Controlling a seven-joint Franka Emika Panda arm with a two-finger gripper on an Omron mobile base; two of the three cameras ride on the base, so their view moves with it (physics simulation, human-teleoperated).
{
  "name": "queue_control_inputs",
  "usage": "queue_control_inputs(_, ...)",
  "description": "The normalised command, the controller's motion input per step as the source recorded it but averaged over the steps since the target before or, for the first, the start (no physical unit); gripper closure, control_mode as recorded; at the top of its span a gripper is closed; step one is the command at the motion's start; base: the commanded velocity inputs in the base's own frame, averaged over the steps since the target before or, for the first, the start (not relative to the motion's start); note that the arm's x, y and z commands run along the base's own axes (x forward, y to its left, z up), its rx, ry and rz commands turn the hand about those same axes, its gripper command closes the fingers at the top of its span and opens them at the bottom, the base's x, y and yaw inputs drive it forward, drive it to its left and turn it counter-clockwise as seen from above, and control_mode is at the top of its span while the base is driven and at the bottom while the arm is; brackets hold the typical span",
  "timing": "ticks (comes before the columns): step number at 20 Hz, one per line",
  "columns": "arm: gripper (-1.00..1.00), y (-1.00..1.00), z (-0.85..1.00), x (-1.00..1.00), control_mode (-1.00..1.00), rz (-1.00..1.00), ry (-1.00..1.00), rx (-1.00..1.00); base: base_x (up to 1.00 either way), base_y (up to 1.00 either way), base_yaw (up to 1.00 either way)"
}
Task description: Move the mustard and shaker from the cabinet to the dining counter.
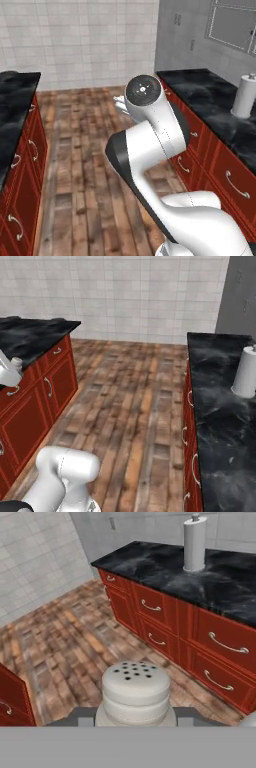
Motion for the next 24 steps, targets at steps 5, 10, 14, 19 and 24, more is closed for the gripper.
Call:
queue_control_inputs(5, 1.00, 0.00, 0.00, 0.00, 1.00, 0.00, 0.00, 0.00, 0.89, -0.12, 0.05)
queue_control_inputs(10, 1.00, 0.00, 0.00, 0.00, 1.00, 0.00, 0.00, 0.00, 0.90, -0.10, 0.04)
queue_control_inputs(14, 1.00, 0.00, 0.00, 0.00, 1.00, 0.00, 0.00, 0.00, 0.91, -0.11, 0.05)
queue_control_inputs(19, 1.00, 0.00, 0.00, 0.00, 1.00, 0.00, 0.00, 0.00, 0.92, -0.08, 0.03)
queue_control_inputs(24, 1.00, 0.00, 0.00, 0.00, 1.00, 0.00, 0.00, 0.00, 0.92, -0.05, 0.03)
